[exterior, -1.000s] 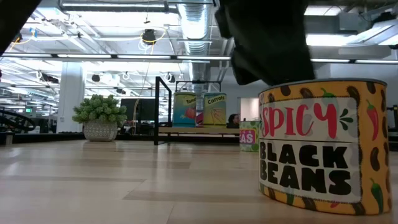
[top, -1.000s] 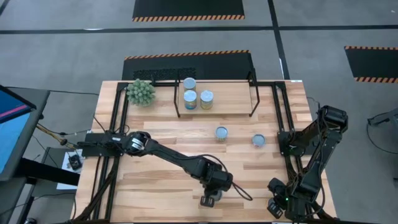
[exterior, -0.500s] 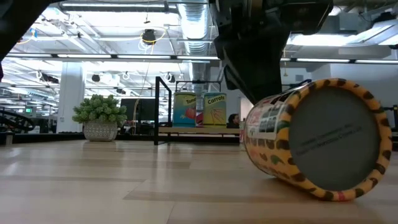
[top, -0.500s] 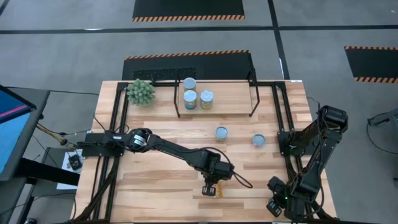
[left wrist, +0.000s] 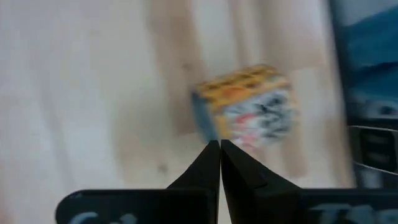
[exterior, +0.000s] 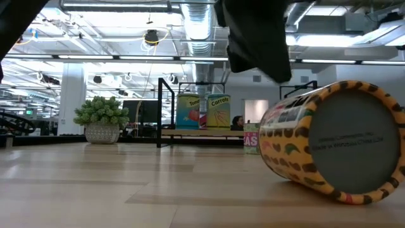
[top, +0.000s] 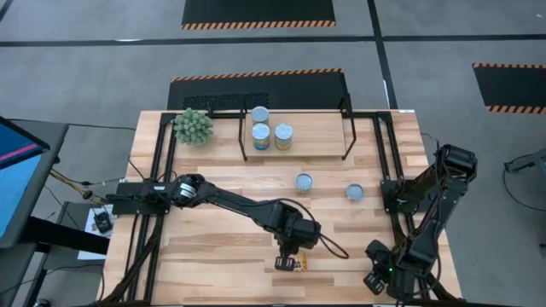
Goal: Pick and place cans onto a shelf
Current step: Move the canned black beans to the center of the table
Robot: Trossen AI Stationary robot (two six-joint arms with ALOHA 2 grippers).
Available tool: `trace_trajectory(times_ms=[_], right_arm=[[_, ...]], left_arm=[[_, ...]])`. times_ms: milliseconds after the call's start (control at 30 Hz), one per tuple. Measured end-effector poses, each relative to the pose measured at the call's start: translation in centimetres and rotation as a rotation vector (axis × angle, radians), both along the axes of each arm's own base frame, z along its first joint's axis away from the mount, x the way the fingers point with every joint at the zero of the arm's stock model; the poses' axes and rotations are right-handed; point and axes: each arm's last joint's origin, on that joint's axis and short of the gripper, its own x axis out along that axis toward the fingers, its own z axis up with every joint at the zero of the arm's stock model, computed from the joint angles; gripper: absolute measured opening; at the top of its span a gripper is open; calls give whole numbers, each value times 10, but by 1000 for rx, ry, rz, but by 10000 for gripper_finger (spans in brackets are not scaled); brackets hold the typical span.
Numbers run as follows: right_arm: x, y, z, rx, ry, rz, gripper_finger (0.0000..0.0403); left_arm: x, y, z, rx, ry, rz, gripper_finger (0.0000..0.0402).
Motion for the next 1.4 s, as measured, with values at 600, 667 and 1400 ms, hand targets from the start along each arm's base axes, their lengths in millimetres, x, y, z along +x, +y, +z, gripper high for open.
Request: trace_trajectory(times_ms=[600,667,1400], right_arm=[[1,0,0,-7,-33,-1,24],[1,0,0,-11,-40,-3,28],[1,0,0,-17,-46,-6,25]], left_arm=[[13,33,4,-275,-1,-78,108],[15,33,4,-275,-12,-70,126],[22,31,-35,-260,-37,98,206]])
